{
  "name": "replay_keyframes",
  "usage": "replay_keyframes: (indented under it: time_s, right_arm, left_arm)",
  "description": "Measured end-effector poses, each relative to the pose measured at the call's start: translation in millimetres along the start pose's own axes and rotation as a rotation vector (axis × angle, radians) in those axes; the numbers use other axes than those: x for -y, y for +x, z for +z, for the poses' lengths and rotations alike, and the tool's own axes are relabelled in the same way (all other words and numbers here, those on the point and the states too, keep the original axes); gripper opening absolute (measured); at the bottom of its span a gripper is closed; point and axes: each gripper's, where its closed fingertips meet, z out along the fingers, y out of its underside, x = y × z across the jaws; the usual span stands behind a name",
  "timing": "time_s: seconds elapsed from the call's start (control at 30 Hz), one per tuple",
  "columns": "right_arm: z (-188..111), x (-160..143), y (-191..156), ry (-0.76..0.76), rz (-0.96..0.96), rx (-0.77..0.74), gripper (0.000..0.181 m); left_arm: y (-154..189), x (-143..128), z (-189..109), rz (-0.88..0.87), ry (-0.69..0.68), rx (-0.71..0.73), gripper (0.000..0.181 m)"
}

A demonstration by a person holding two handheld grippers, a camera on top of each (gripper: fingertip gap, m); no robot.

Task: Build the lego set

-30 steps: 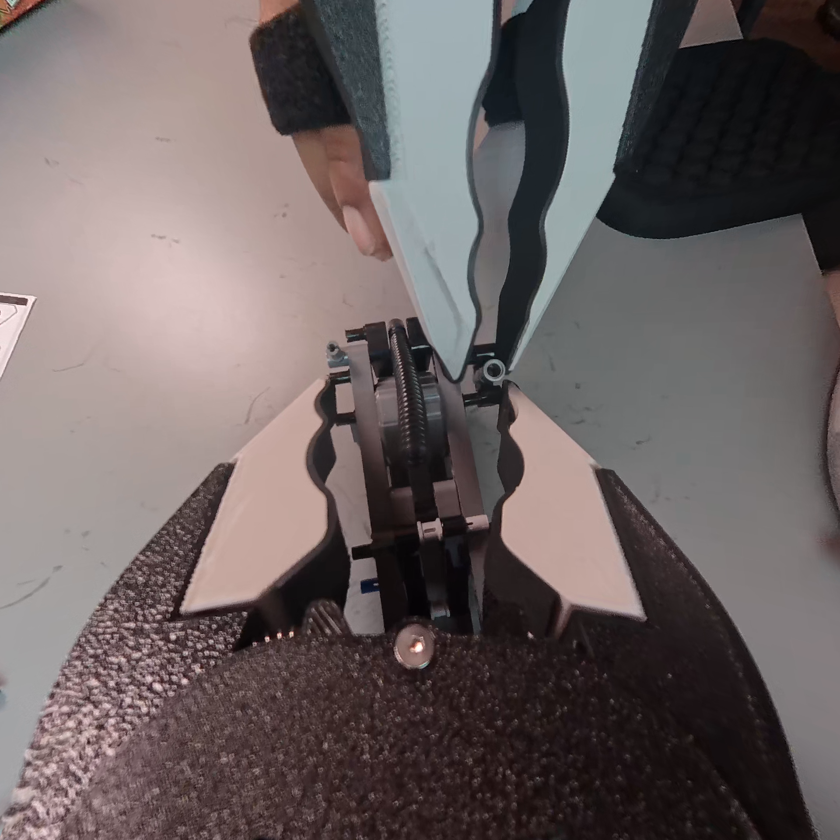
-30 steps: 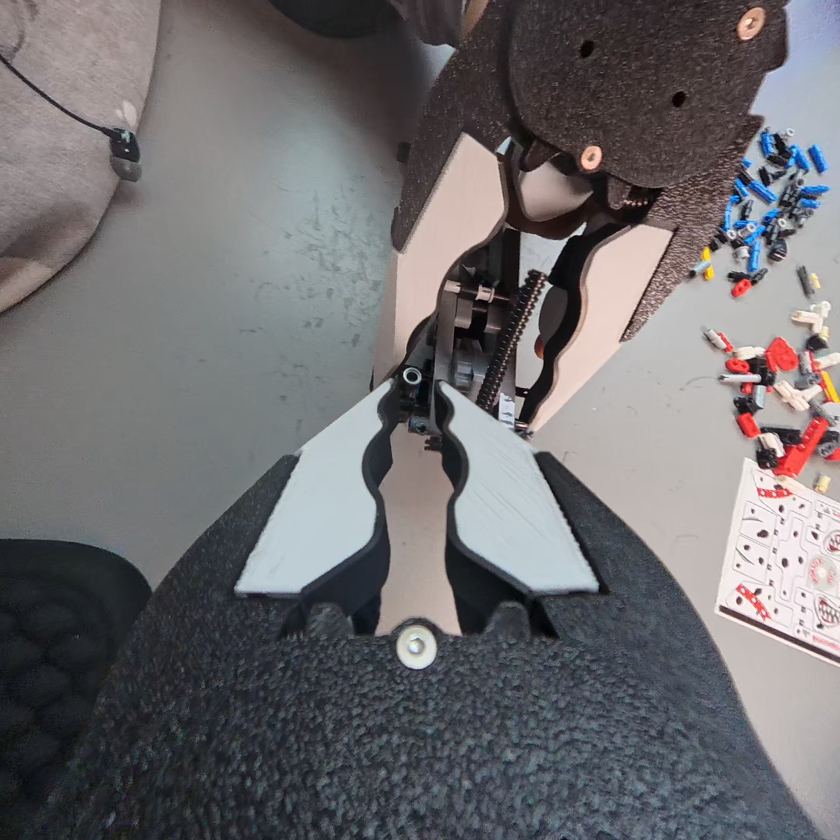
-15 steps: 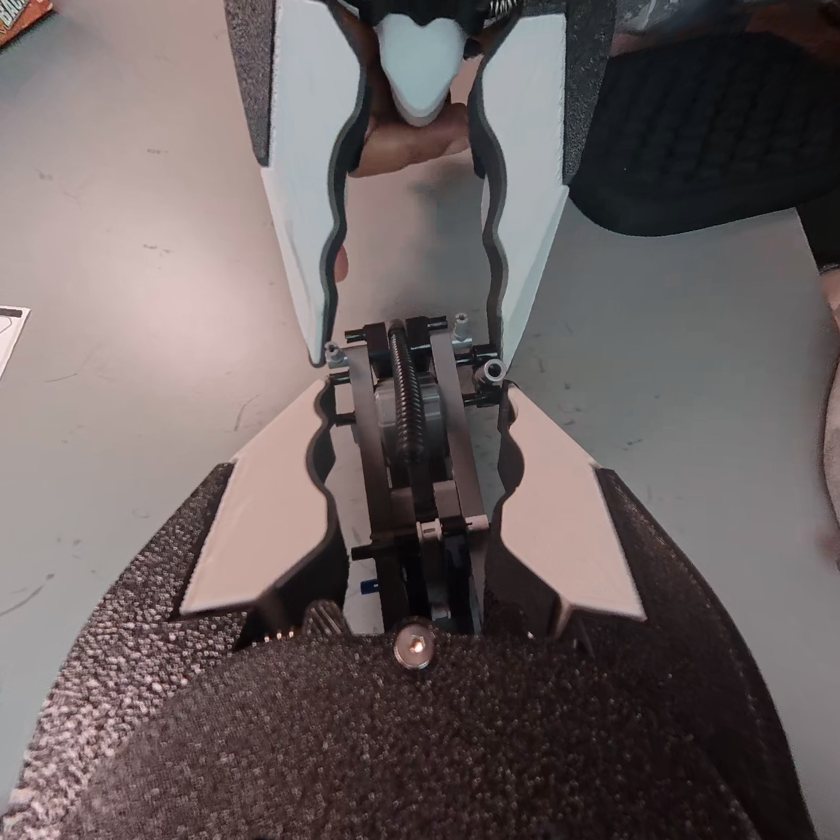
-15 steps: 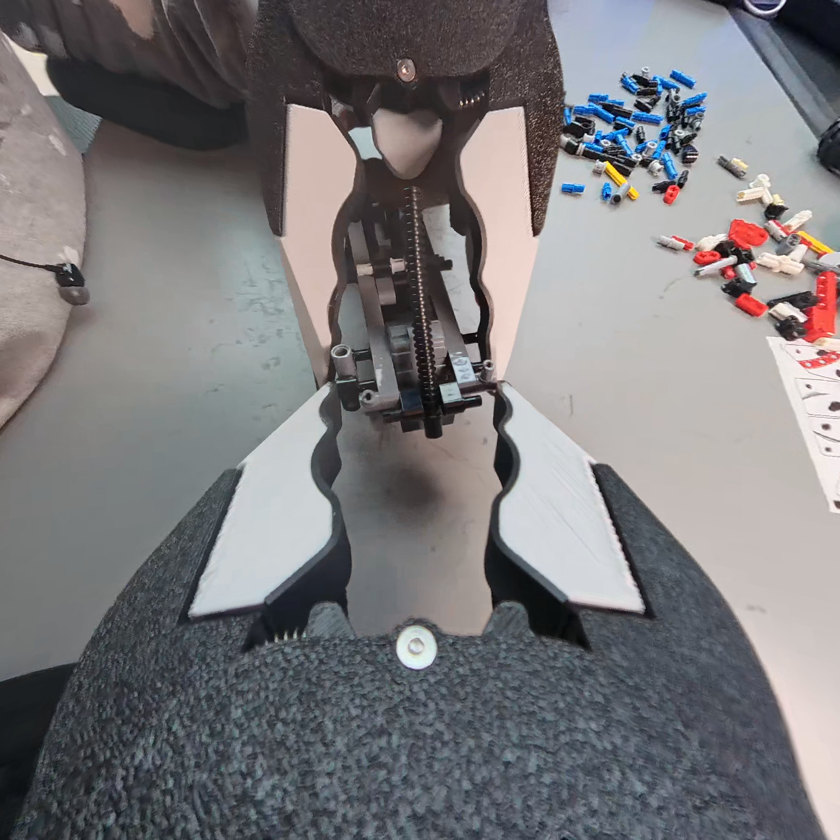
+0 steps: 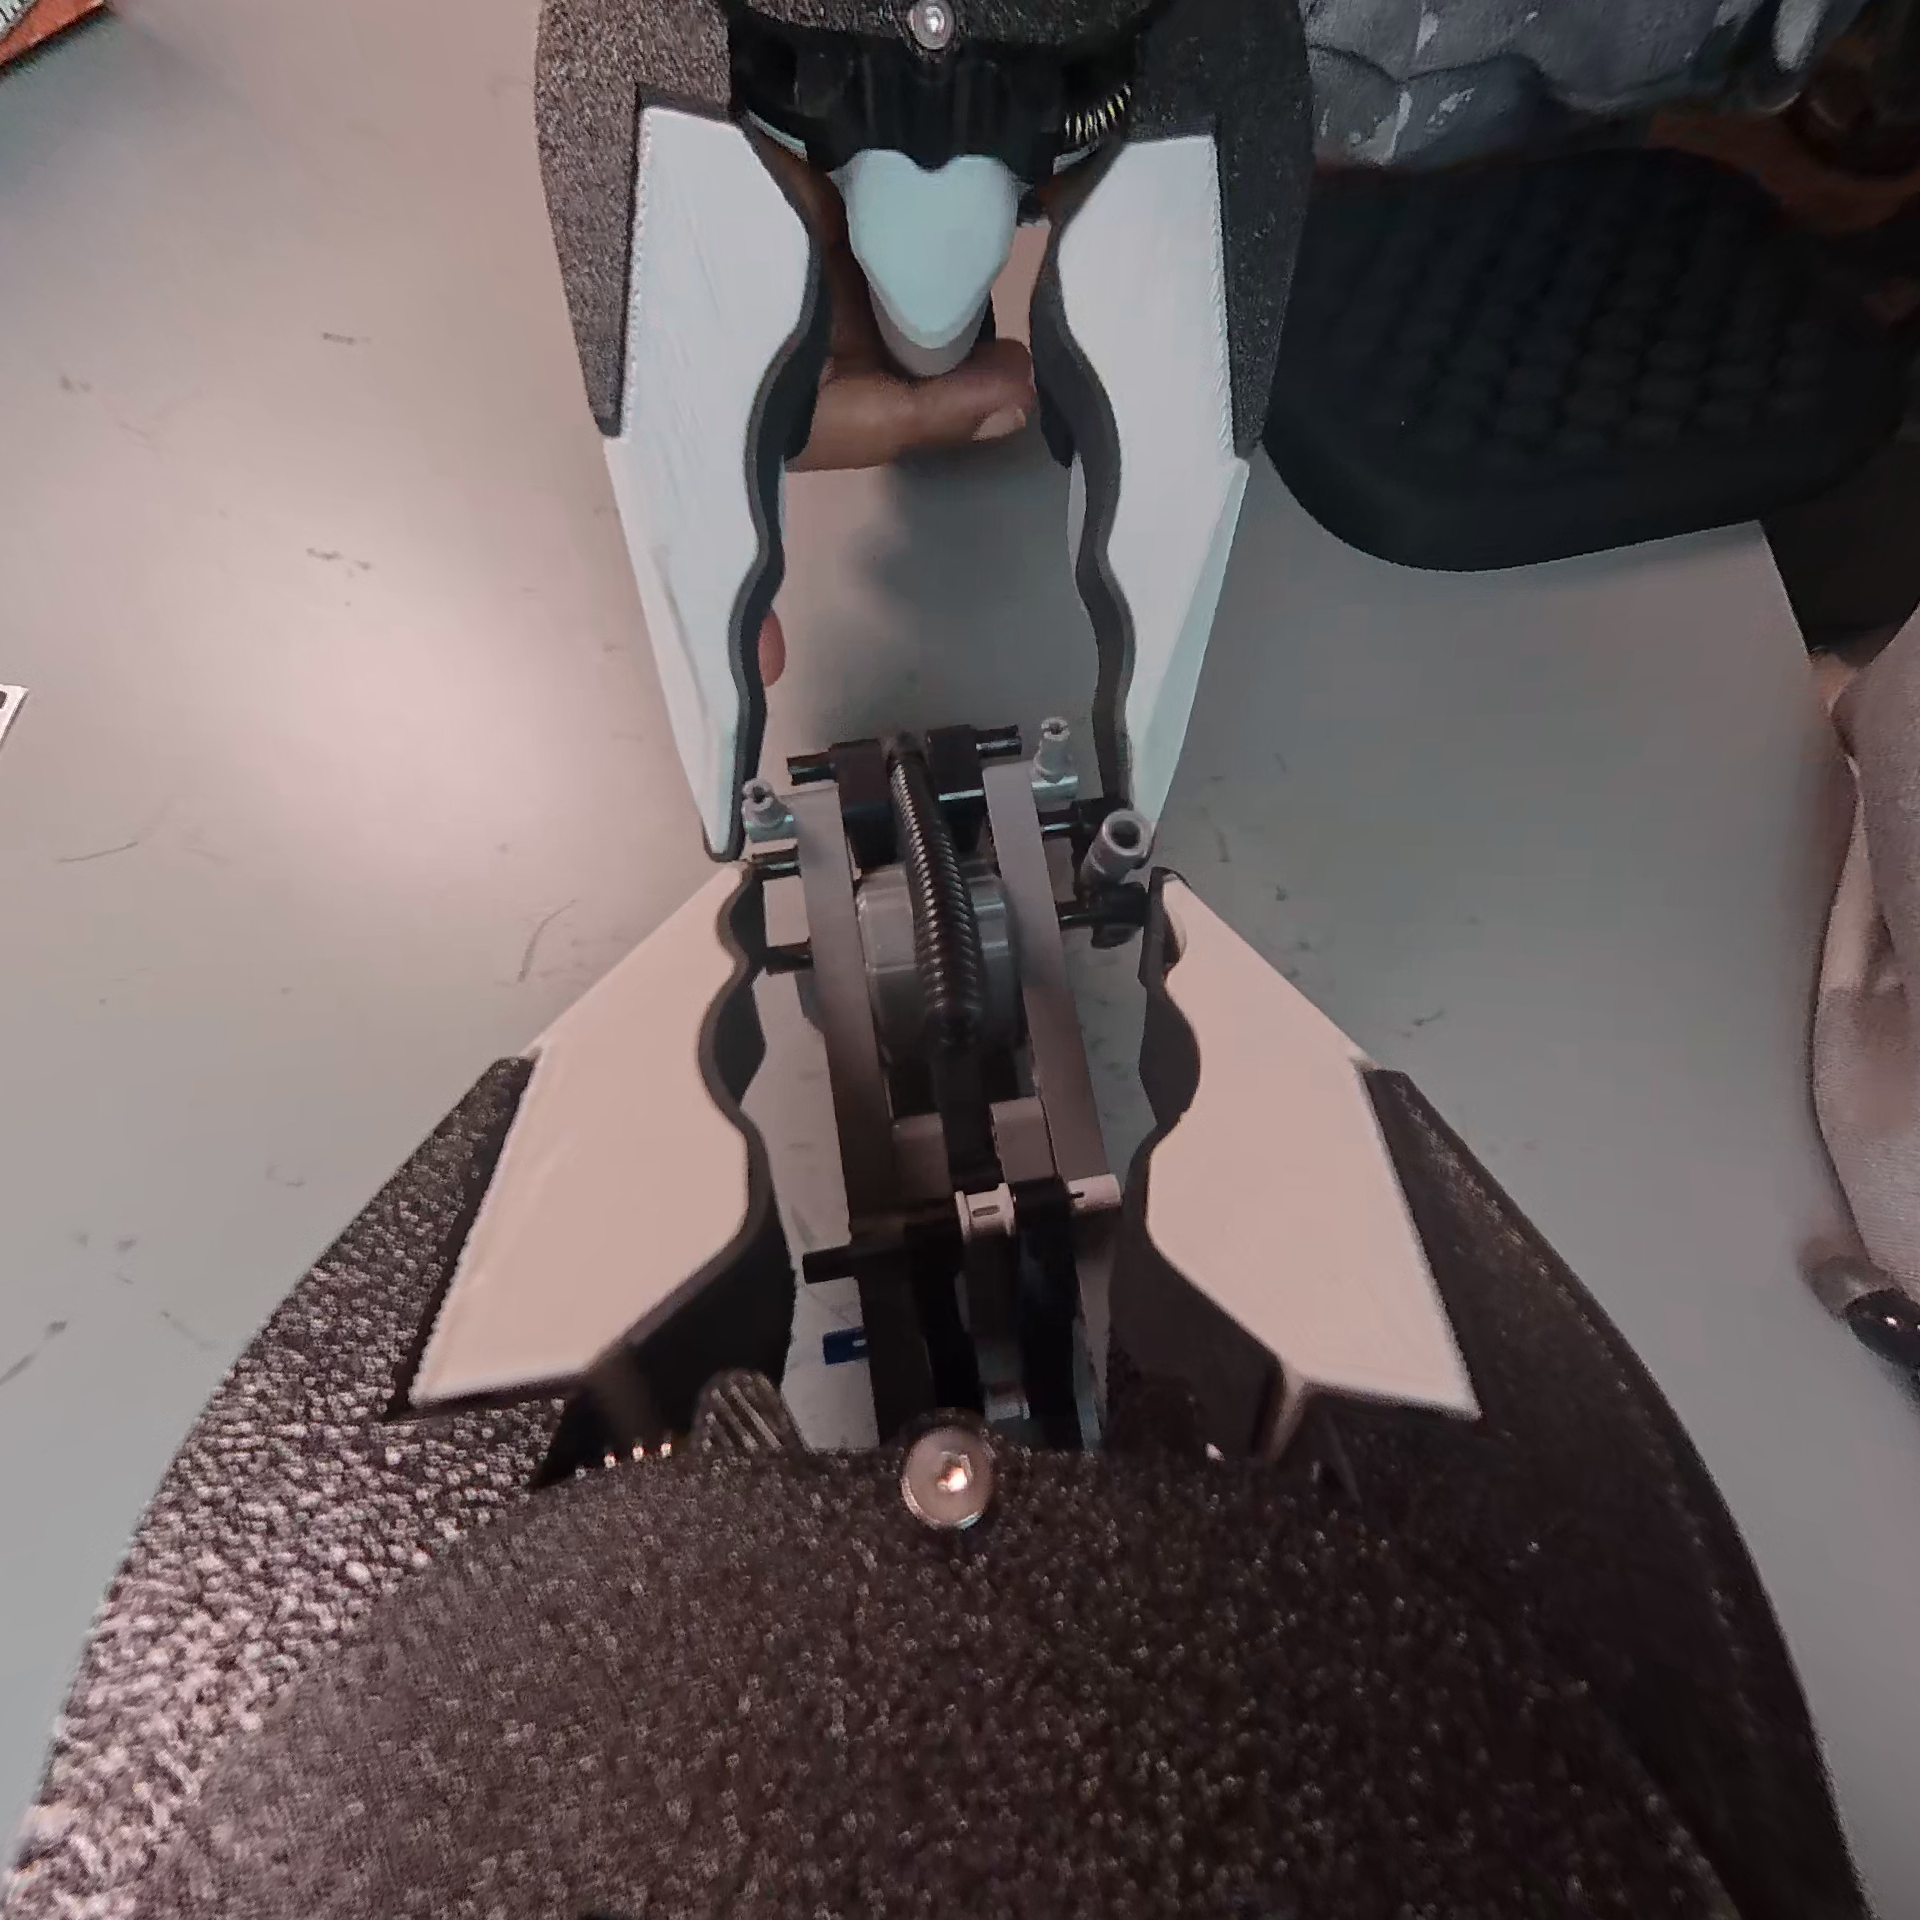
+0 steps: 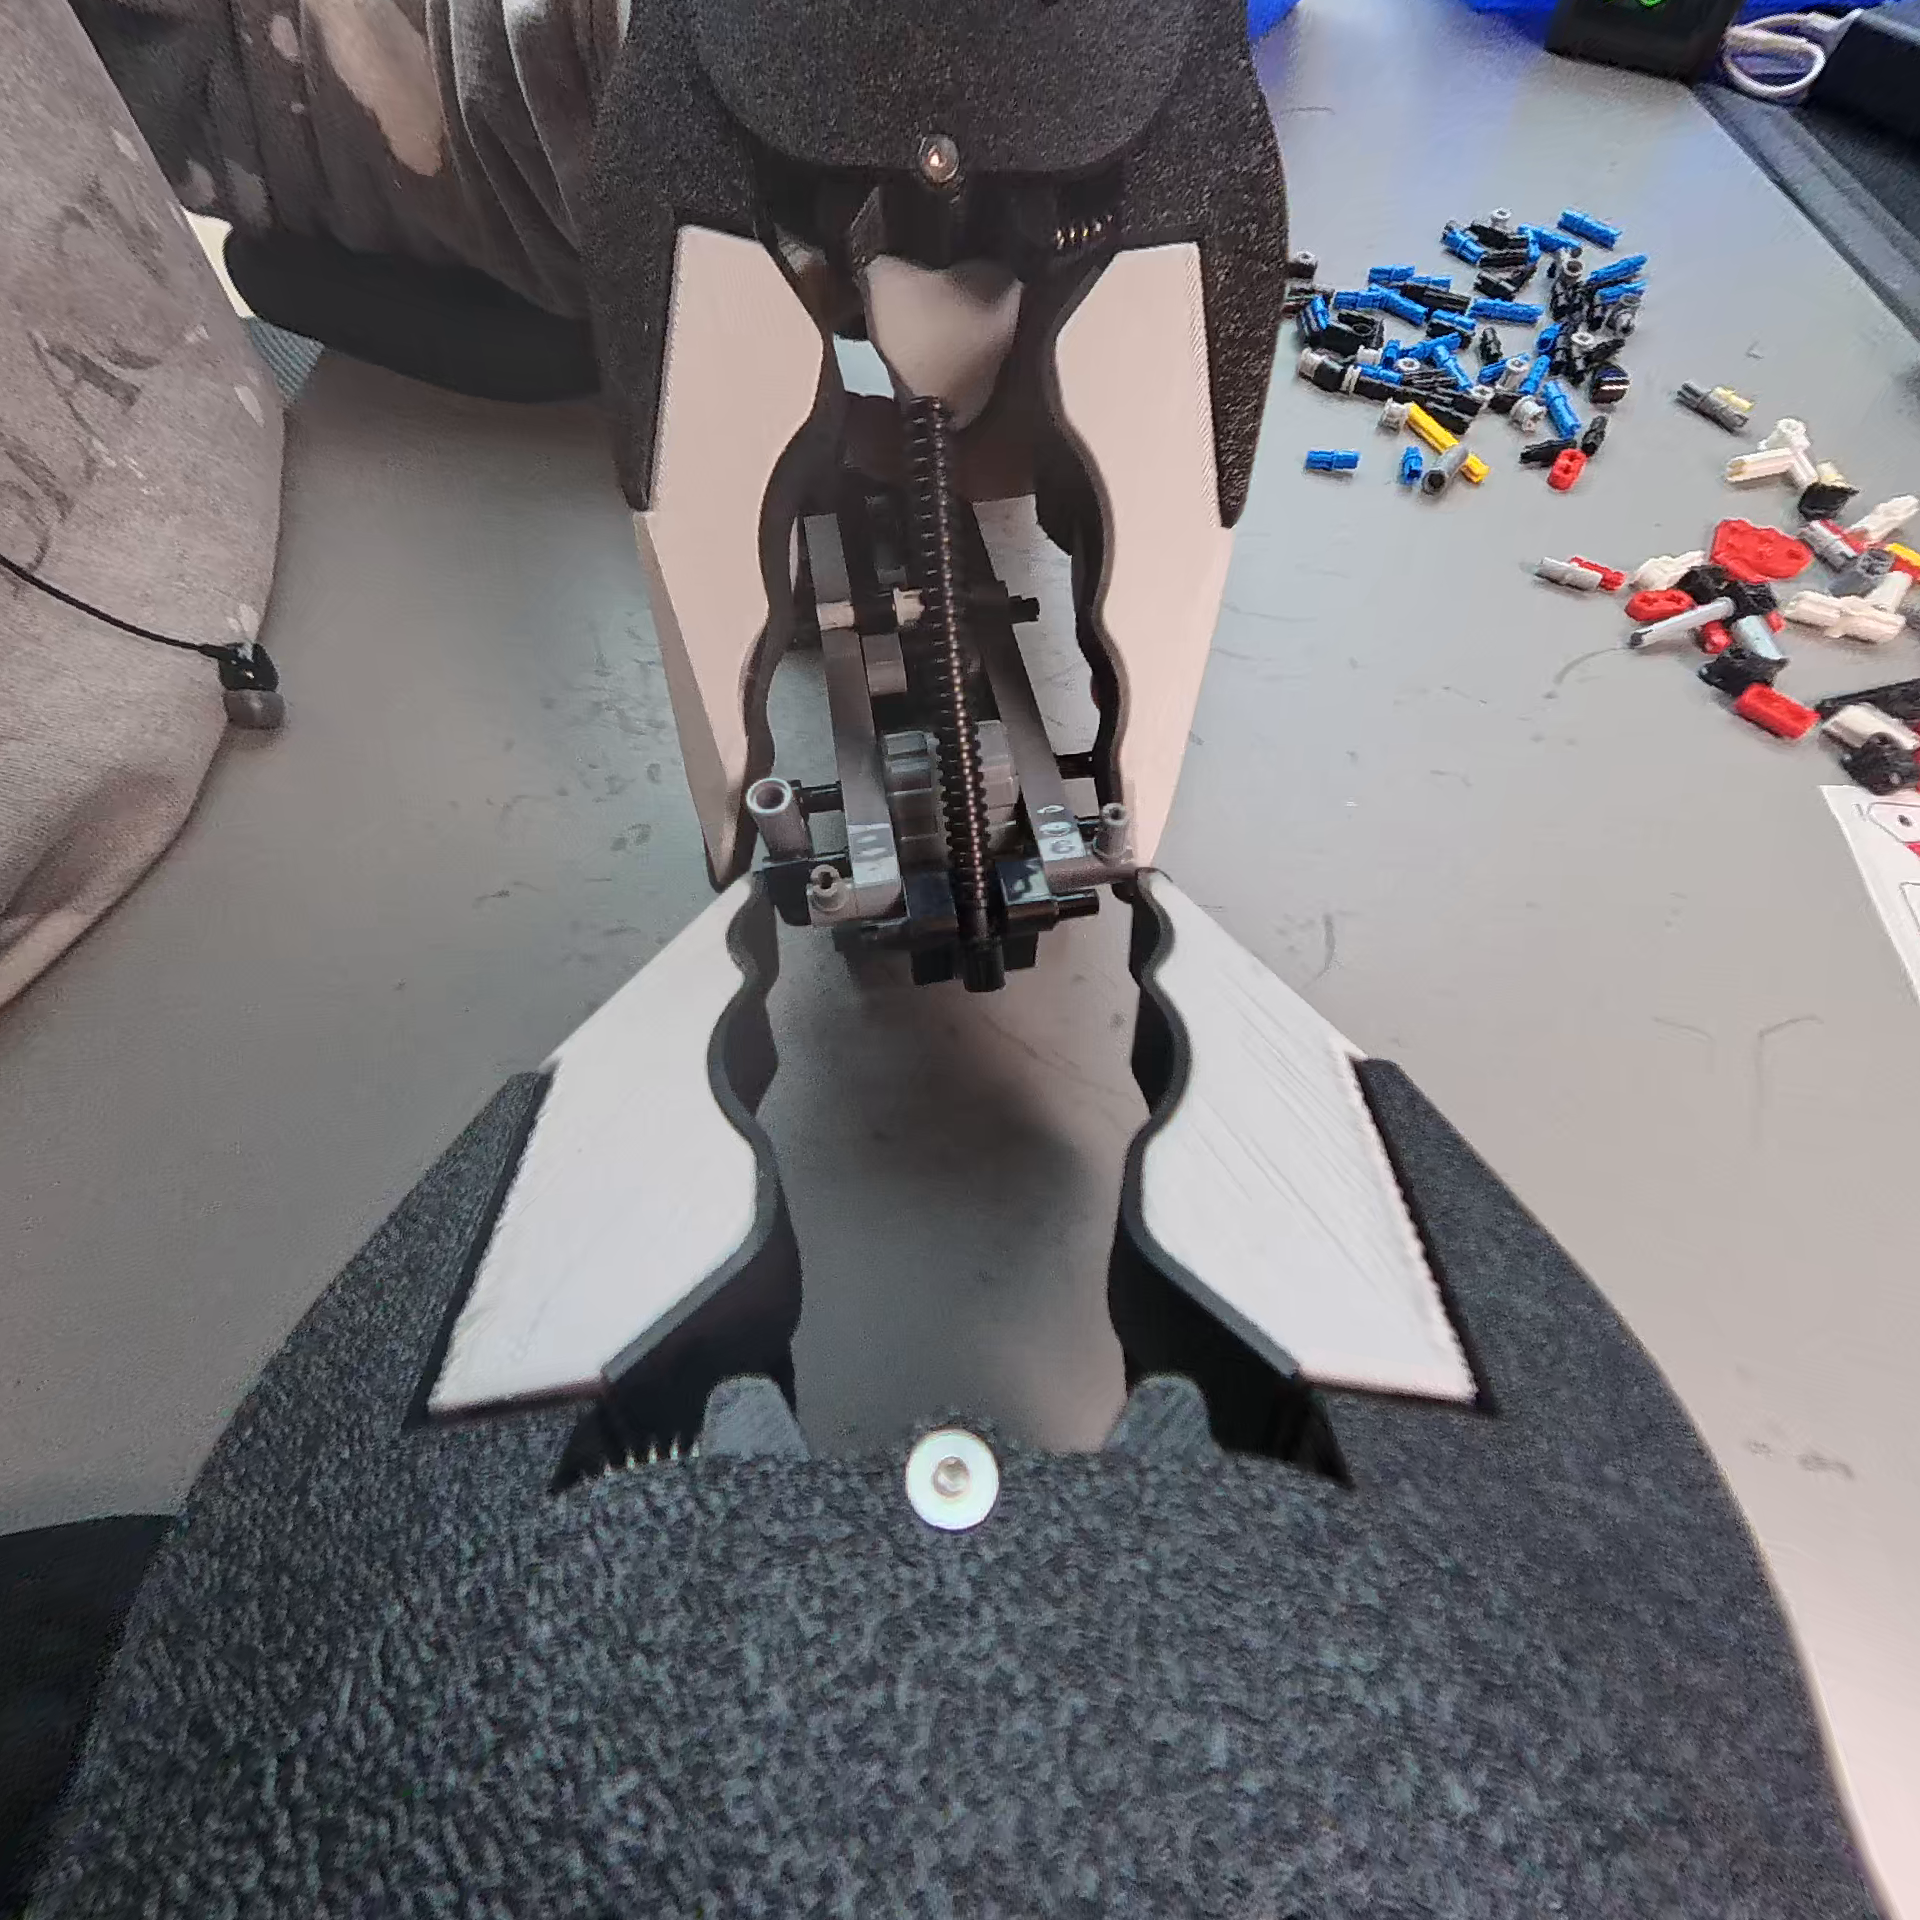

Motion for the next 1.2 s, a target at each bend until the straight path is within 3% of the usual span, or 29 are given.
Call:
replay_keyframes:
  time_s: [1.2]
  right_arm:
    - [-1.9, 3.4, -2.7, -0.05, 0.1, 0.088, 0.069]
  left_arm:
    - [2.9, -1.3, 0.4, 0.01, -0.023, 0.014, 0.074]
